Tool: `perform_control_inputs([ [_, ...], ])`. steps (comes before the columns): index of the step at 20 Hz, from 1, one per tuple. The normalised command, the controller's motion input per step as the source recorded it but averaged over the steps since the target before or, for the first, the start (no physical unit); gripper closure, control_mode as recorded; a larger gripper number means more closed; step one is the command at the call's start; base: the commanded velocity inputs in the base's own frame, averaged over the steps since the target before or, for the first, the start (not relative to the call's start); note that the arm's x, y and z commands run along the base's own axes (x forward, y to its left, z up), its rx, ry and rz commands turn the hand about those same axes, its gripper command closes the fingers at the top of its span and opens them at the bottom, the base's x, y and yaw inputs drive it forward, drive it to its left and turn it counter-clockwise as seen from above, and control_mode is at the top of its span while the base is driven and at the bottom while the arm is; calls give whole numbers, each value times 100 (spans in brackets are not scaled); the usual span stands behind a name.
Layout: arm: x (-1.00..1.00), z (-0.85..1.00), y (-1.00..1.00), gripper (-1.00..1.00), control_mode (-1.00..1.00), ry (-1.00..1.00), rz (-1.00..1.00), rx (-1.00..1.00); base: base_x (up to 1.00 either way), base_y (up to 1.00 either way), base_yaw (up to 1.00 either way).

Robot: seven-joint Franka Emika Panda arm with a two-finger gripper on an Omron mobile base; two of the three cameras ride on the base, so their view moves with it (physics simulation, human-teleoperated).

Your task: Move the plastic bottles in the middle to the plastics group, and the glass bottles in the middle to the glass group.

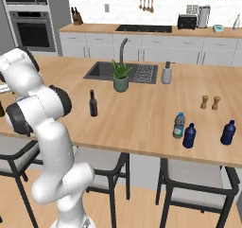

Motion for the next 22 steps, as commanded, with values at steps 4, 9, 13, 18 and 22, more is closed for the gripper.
perform_control_inputs([
  [4,0,-25,100,100,-100,1,8,0,0,0,0],
  [9,0,0,85,100,-100,3,4,-1,0,0,0],
  [13,0,-18,99,100,-100,1,0,-9,0,0,0],
  [18,-5,-40,95,100,-100,0,0,-12,0,0,0],
  [22,-33,-18,89,100,-100,0,0,-15,0,0,0],
])
